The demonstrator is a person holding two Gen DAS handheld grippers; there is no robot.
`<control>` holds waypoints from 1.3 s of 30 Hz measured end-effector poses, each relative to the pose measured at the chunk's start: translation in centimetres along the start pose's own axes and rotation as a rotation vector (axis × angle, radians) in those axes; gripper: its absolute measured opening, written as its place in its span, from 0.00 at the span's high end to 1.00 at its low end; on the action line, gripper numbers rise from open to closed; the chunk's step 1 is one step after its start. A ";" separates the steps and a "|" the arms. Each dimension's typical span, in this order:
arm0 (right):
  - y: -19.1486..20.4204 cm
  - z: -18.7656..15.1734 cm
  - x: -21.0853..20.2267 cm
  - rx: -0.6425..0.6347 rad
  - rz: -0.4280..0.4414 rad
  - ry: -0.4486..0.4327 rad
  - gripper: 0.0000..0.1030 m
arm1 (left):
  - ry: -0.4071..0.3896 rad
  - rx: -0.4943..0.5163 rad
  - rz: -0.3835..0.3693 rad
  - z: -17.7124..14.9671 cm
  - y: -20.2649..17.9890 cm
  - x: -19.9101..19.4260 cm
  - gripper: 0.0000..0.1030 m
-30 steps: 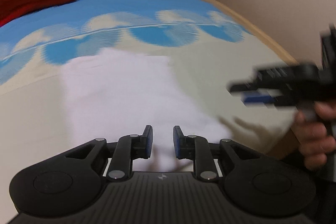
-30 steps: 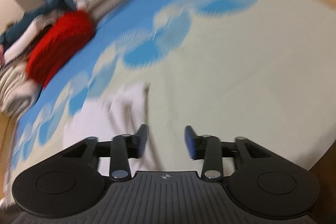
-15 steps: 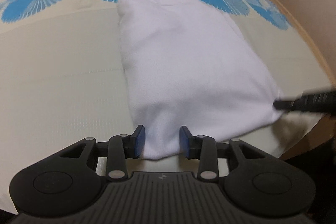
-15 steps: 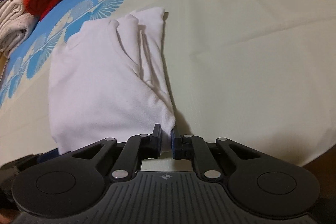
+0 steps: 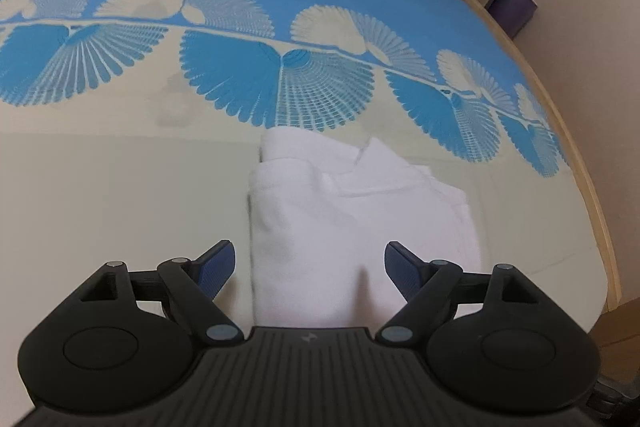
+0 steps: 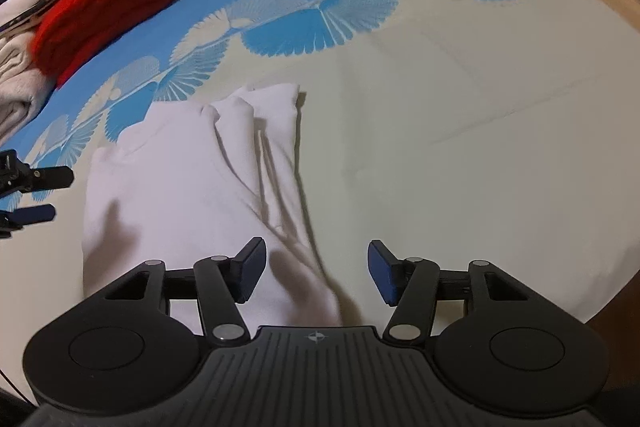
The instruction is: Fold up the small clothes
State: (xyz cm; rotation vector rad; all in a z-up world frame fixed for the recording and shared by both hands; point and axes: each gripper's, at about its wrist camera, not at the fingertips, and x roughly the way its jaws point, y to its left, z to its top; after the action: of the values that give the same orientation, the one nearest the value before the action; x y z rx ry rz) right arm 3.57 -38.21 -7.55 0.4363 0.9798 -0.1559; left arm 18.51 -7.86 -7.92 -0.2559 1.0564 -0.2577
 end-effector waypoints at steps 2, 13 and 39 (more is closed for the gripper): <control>1.1 -0.1 1.2 -0.014 -0.028 0.032 0.43 | -0.008 -0.033 -0.011 -1.2 1.6 0.9 0.17; 3.2 -0.5 3.6 0.008 -0.061 0.102 0.57 | 0.154 -0.215 -0.187 -1.1 5.2 5.5 0.51; 24.4 0.1 10.6 -0.237 0.101 0.035 0.88 | -0.217 -0.130 0.092 4.0 18.2 -9.8 0.66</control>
State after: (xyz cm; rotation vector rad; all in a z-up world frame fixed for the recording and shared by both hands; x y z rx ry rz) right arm 17.34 -15.55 -9.25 0.2711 0.9951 0.0588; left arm 19.05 12.81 -4.01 -0.3436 0.8681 -0.0756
